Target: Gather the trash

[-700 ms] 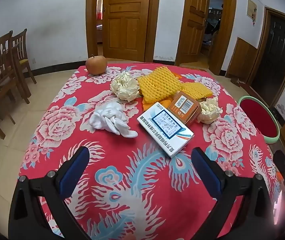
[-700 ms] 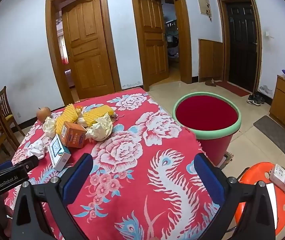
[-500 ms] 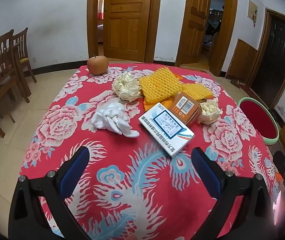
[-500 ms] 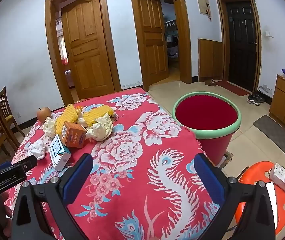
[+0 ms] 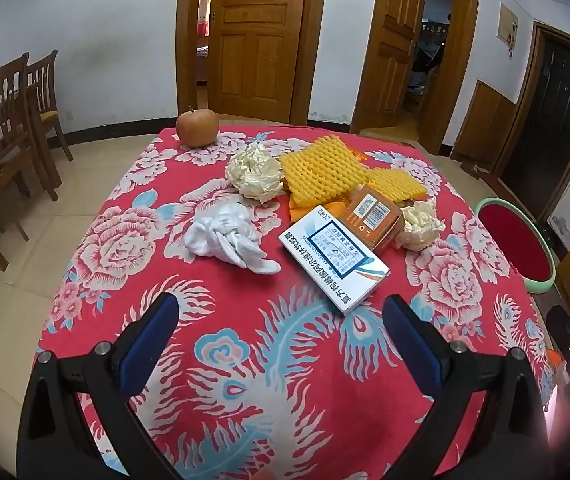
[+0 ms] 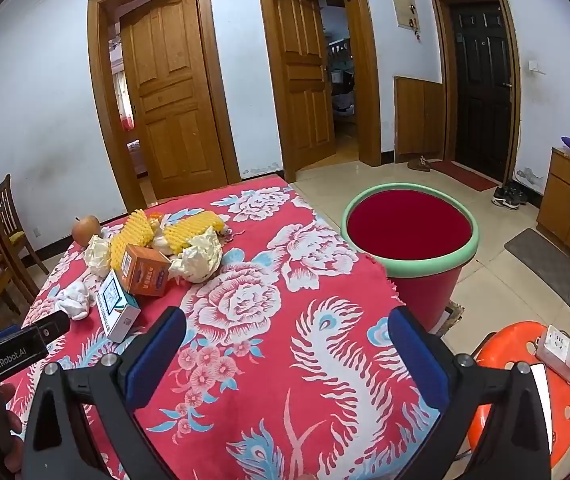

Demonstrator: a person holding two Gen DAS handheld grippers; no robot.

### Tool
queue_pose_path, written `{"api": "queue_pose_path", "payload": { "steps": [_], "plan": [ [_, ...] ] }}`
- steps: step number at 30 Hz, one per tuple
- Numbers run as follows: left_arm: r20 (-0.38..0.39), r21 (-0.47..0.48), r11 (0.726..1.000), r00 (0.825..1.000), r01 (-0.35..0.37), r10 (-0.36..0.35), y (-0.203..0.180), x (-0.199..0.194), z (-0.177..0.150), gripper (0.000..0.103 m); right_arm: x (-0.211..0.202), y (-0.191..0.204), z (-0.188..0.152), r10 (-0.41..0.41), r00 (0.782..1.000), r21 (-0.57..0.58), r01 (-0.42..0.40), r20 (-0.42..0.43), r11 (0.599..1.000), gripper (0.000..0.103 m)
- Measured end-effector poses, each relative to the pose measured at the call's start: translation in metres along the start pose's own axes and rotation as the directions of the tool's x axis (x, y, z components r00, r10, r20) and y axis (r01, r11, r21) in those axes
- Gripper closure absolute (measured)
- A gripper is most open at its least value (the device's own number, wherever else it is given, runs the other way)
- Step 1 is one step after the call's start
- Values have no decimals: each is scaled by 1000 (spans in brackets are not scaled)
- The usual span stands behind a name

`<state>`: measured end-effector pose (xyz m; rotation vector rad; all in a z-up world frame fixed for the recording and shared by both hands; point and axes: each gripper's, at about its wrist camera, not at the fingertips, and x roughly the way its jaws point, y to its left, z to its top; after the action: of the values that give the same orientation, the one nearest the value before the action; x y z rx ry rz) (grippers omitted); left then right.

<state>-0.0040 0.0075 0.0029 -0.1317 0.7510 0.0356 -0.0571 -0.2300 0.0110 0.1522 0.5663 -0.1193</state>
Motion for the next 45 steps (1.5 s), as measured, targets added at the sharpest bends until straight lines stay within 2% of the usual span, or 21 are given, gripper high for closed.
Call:
{"api": "queue_pose_path", "payload": {
  "steps": [45],
  "plan": [
    [1,-1,1000,1000,0,0,0,-1,1,2,1,-6,1,-2,1000,10,2,-7,1000,0]
  ]
}}
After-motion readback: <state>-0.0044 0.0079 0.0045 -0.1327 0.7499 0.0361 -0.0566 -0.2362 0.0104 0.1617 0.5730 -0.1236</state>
